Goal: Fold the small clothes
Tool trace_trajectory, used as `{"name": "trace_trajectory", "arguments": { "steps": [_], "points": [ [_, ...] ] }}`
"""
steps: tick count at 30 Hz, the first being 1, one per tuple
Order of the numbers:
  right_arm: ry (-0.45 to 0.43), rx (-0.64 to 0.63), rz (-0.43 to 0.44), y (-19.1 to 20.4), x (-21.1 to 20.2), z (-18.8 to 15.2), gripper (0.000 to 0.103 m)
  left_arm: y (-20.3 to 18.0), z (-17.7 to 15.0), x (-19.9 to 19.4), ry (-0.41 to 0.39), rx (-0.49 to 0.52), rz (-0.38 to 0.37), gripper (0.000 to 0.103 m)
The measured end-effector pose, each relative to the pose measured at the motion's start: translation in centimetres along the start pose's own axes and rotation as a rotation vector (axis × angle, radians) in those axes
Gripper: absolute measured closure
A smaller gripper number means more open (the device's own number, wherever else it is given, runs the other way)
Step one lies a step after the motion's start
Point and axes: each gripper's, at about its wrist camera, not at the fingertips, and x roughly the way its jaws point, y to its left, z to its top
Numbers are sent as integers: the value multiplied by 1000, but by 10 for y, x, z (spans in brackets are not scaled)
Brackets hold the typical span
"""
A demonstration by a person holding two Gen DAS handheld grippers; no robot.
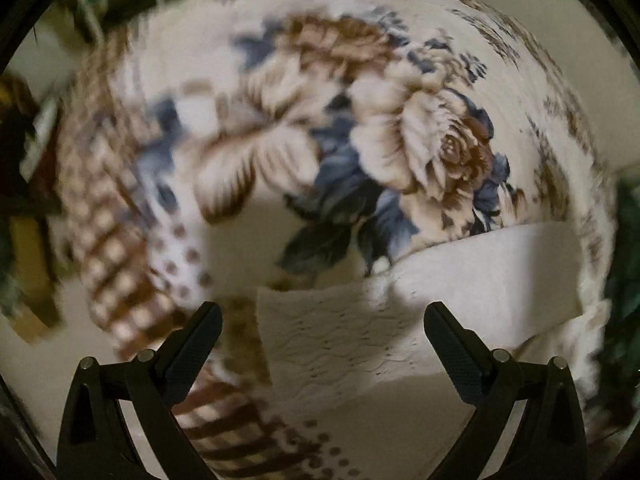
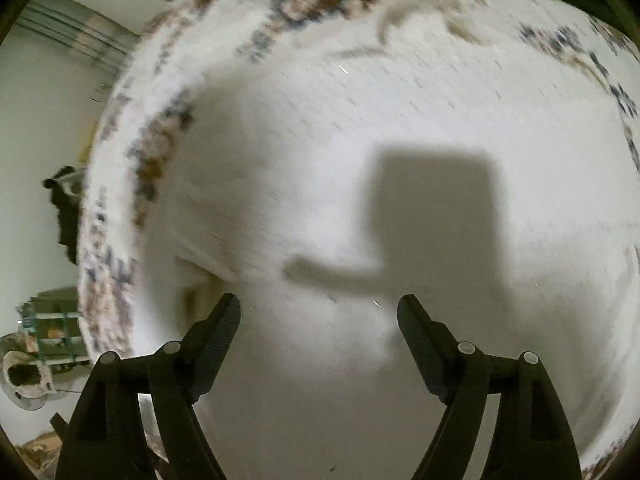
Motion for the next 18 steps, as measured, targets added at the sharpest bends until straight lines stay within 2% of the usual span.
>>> {"name": "trace_trajectory", "arguments": {
  "steps": [2, 3, 4, 5, 6, 7, 8, 11, 14, 18],
  "points": [
    [18, 11, -10, -5, 10, -8, 20, 6, -1, 22, 50, -22, -7, 1],
    [23, 19, -10, -8, 12, -11, 20, 7, -1, 33, 69, -21, -15, 8],
    [28, 27, -8, -10, 14, -15, 21, 6, -3, 42, 85, -14, 2, 24],
    [38, 32, -9, -12, 17, -19, 20, 2, -4, 47, 89, 2, 12, 33],
    [46, 32, -9, -13, 19, -22, 20, -3, -4, 46, 74, 26, 25, 61],
    [51, 30, -10, -11, 22, -24, 20, -7, -5, 43, 64, 48, 34, 95],
    [55, 22, -20, -10, 23, -26, 21, -13, -4, 37, 47, 63, 12, 95],
    [33, -14, -78, -4, 23, -28, 20, -25, 7, 6, -51, 84, 10, 95],
    [3, -53, -117, 6, 22, -29, 21, -27, 39, -25, -151, 93, 0, 95],
    [-7, -62, -88, 16, 21, -28, 21, -6, 97, -32, -226, 46, -13, 94]
  ]
}}
